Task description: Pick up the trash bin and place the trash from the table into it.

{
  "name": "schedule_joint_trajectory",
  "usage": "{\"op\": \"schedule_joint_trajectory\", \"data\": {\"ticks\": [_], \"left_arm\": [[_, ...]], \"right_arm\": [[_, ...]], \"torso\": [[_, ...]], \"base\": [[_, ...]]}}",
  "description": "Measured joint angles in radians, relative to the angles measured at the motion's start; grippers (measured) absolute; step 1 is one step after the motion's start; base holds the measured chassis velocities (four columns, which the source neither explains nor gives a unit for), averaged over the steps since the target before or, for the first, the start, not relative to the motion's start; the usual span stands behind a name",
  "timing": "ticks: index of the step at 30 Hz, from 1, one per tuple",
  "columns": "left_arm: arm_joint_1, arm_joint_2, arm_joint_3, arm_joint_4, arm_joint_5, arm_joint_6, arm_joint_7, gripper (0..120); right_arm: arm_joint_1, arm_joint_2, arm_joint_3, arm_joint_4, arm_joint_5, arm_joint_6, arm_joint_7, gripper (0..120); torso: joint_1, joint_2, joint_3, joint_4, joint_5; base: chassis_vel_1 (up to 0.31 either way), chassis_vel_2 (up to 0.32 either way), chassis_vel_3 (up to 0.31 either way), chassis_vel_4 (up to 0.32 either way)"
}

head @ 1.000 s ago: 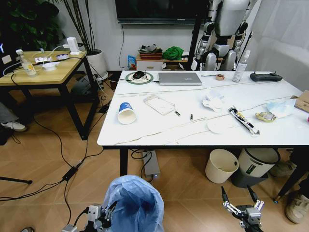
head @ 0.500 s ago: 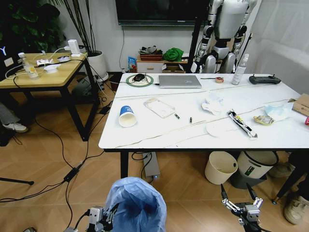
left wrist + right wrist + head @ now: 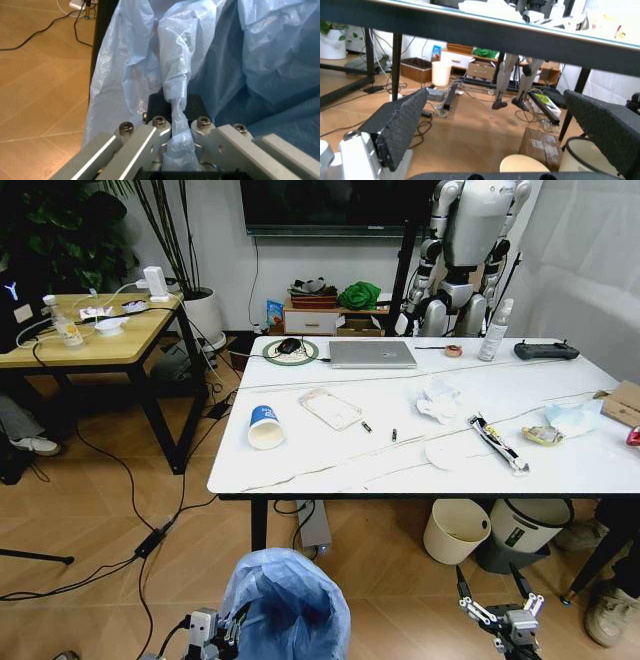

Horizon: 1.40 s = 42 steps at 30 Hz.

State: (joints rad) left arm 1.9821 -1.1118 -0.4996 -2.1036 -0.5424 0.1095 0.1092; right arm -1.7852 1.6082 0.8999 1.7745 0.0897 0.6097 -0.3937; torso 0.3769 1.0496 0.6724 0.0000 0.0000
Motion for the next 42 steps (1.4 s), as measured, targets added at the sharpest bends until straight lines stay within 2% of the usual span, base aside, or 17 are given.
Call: {"op": "schedule_joint_trajectory", "data": {"ticks": [7, 11, 42], "left_arm": [[0.008, 0.000, 0.000, -0.004, 0.015, -0.005, 0.002, 0], [0.013, 0.000, 0.000, -0.005, 0.019, -0.008, 0.004, 0], [-0.007, 0.011, 0.005, 0.021, 0.043, -0.037, 0.013, 0]], "right_arm": [[-0.014, 0.000, -0.002, 0.016, 0.003, 0.016, 0.002, 100], [-0.021, 0.000, -0.002, 0.023, 0.003, 0.021, 0.000, 100], [-0.044, 0.000, -0.011, 0.054, -0.014, 0.014, 0.000, 100]], "torso": [[0.017, 0.037, 0.020, -0.0006, 0.0000], [0.024, 0.054, 0.030, 0.0000, 0.0000], [0.095, 0.215, 0.121, -0.0001, 0.0000]], "base": [[0.000, 0.000, 0.000, 0.000], [0.000, 0.000, 0.000, 0.000], [0.000, 0.000, 0.000, 0.000]]}}
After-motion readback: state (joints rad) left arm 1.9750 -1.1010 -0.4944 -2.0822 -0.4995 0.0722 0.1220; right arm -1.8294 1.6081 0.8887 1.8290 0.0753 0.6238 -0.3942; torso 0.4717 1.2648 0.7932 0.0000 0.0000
